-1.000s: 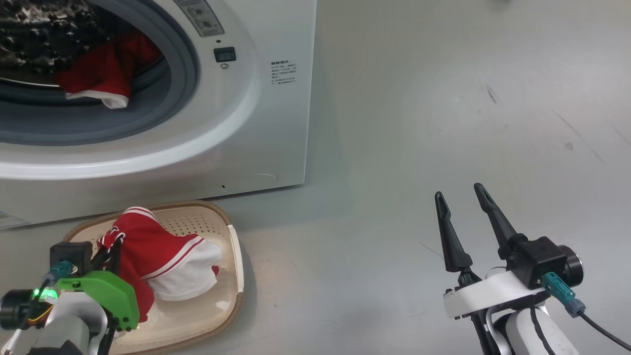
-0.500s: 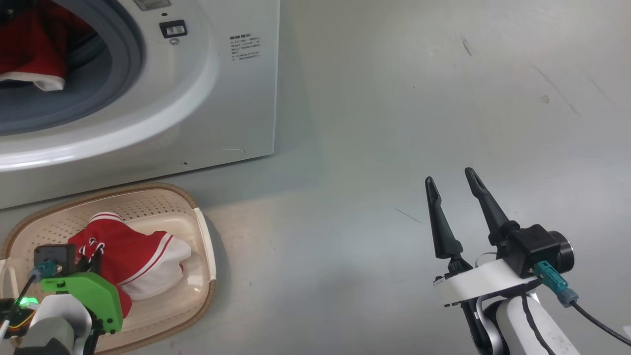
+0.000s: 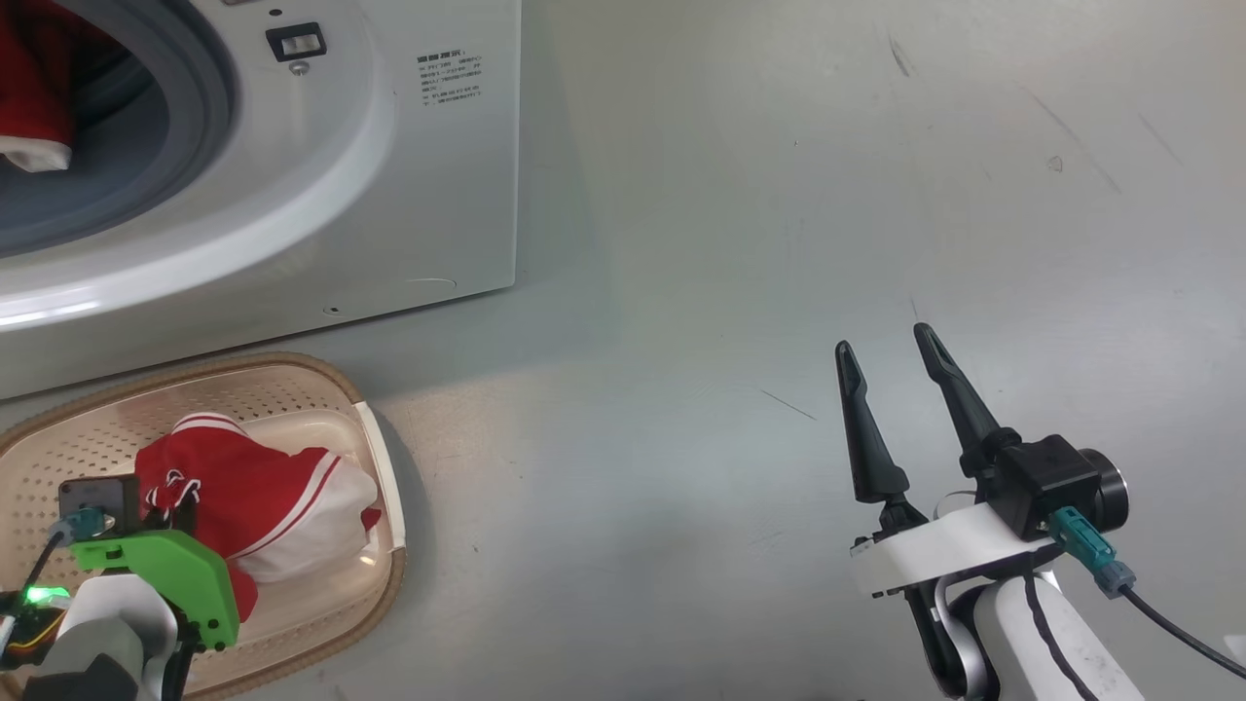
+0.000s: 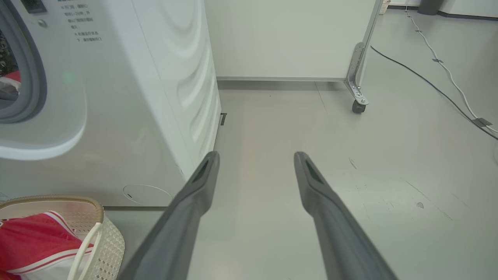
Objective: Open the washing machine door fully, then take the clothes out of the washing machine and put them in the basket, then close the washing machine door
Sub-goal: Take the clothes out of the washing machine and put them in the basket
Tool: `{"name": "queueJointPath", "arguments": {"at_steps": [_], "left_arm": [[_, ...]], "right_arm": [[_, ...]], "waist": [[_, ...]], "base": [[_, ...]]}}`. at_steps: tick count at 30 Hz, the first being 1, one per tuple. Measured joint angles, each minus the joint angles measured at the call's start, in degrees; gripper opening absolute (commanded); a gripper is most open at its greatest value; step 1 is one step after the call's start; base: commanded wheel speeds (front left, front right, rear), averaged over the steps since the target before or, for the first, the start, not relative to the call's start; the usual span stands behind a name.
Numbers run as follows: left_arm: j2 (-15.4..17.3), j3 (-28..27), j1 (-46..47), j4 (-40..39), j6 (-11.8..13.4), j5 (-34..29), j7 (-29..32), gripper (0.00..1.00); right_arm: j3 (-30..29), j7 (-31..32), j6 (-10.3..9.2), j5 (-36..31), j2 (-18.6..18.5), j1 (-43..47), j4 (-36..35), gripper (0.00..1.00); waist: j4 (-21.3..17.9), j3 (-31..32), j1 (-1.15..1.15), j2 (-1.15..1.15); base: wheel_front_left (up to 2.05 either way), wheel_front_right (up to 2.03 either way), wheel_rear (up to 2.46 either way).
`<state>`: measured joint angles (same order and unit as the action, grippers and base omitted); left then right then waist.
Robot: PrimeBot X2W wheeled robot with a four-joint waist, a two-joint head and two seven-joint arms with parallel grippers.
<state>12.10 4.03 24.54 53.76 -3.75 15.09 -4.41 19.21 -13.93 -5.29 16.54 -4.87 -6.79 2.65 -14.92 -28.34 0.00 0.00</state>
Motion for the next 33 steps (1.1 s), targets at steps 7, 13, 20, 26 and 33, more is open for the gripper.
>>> {"name": "queueJointPath", "arguments": {"at_steps": [7,13,20,26,33], "left_arm": [[-0.55,0.56,1.03,2.03,0.0,-0.01,-1.21,1.0],[-0.89,0.9,1.3,3.24,-0.01,-0.01,-2.76,1.0],[-2.72,1.23,1.61,3.26,-0.23,-0.01,-6.64,1.0],[-4.26,1.87,2.03,1.76,-1.11,-0.01,-8.96,1.0],[-5.79,3.3,2.02,-0.7,-1.68,-0.26,-9.79,1.0]], "right_arm": [[-0.46,-0.02,-0.34,0.0,0.26,-0.77,1.05,1.0],[-0.71,-0.03,-0.34,-0.01,0.29,-0.97,1.72,1.0],[-1.52,-0.09,-0.34,-0.01,0.29,-1.01,2.94,1.0],[-2.5,-0.37,-0.32,0.03,0.09,-1.01,4.09,1.0],[-3.89,-0.51,-0.08,0.69,-0.76,-0.63,5.23,1.0]], "waist": [[0.46,0.56,0.0,0.0],[1.16,1.85,0.0,0.0],[2.46,4.61,0.0,0.0],[3.97,7.74,0.0,0.0],[6.42,11.79,0.0,0.0]], "base": [[0.0,0.0,0.0],[0.0,0.0,0.0],[0.0,0.0,0.0],[0.0,0.0,0.0],[0.0,0.0,0.0]]}}
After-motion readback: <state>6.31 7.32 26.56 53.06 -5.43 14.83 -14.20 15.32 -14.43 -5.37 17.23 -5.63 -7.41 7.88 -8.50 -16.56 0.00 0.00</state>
